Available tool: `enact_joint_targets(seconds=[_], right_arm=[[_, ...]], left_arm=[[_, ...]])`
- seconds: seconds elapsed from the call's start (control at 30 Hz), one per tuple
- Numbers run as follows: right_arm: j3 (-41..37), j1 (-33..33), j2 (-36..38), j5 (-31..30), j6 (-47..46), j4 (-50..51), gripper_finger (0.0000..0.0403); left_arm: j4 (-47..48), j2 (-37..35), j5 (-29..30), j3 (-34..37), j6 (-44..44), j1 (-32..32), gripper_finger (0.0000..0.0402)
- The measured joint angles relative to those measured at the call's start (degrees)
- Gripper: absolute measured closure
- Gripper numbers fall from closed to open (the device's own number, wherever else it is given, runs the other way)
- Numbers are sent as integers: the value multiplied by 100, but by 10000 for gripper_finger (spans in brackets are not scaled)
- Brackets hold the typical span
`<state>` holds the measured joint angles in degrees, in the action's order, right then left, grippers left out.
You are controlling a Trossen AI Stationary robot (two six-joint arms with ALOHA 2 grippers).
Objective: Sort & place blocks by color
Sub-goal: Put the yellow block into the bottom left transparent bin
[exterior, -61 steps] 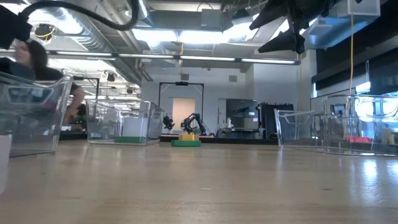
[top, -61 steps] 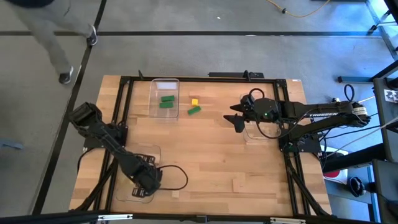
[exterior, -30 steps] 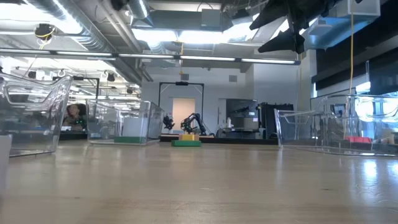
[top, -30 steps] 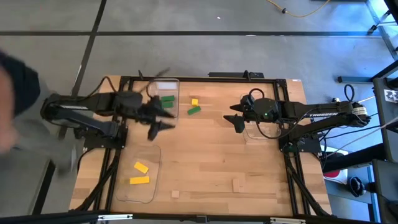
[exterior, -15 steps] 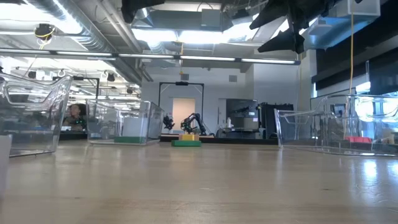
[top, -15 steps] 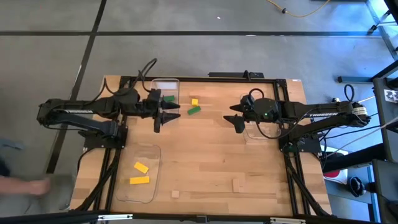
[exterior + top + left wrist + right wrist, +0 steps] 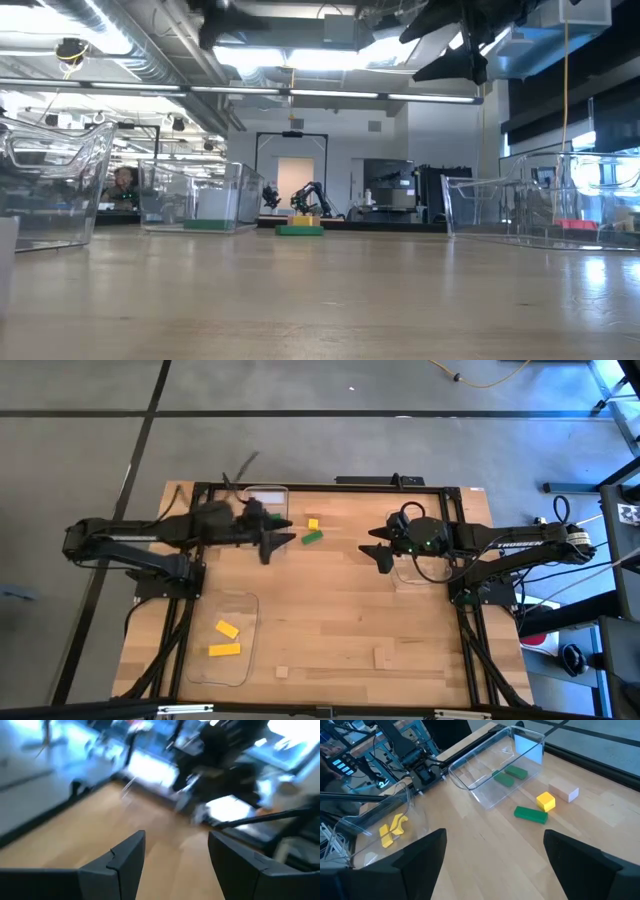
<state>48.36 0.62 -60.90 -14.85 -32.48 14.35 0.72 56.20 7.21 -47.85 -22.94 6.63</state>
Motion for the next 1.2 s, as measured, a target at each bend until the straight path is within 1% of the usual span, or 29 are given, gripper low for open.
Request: enact_joint_targets(seconds=[0.07,0.13,0.27,0.33,0.43,0.47,0.53,0.63,0.77,0.87,0.97,1.07,1.2], right_arm=[[0,0,0,0,-34,0,67],[-1,0,0,0,-69,-4,67],[-2,-1,0,-2,-154,-141,67],[-2,0,0,-6,-152,-304,67],[-2,0,0,-35,-37,-543,67],[-2,0,0,-39,-17,-620,67],[-2,-2,0,-46,3,-693,67],[-2,0,0,-50,1,-687,67],[-2,0,0,-54,-1,-688,67],[-2,0,0,-177,-30,-685,67],[-2,2,0,-271,-29,-686,67],[-2,2,0,-271,-27,-684,67],[-2,1,0,-270,-29,-666,67]], left_arm=[[319,355,-24,-243,-206,234,195],[508,819,-156,-641,-252,478,195],[1375,2016,-140,-1602,-488,973,195],[1995,2624,-16,-2118,-503,1184,195],[2818,3523,360,-2871,-517,1380,195],[3021,3793,487,-3060,-555,1417,195],[3091,4263,582,-3327,-766,1464,195],[2952,4835,582,-3572,-1143,1480,195],[2905,5503,579,-3677,-1678,1478,195],[2878,5827,751,-3684,-1747,1462,195],[2904,6025,1015,-3691,-1787,1413,195],[2922,6092,1240,-3691,-2178,1330,195],[2892,6102,1829,-3682,-2463,1210,195]])
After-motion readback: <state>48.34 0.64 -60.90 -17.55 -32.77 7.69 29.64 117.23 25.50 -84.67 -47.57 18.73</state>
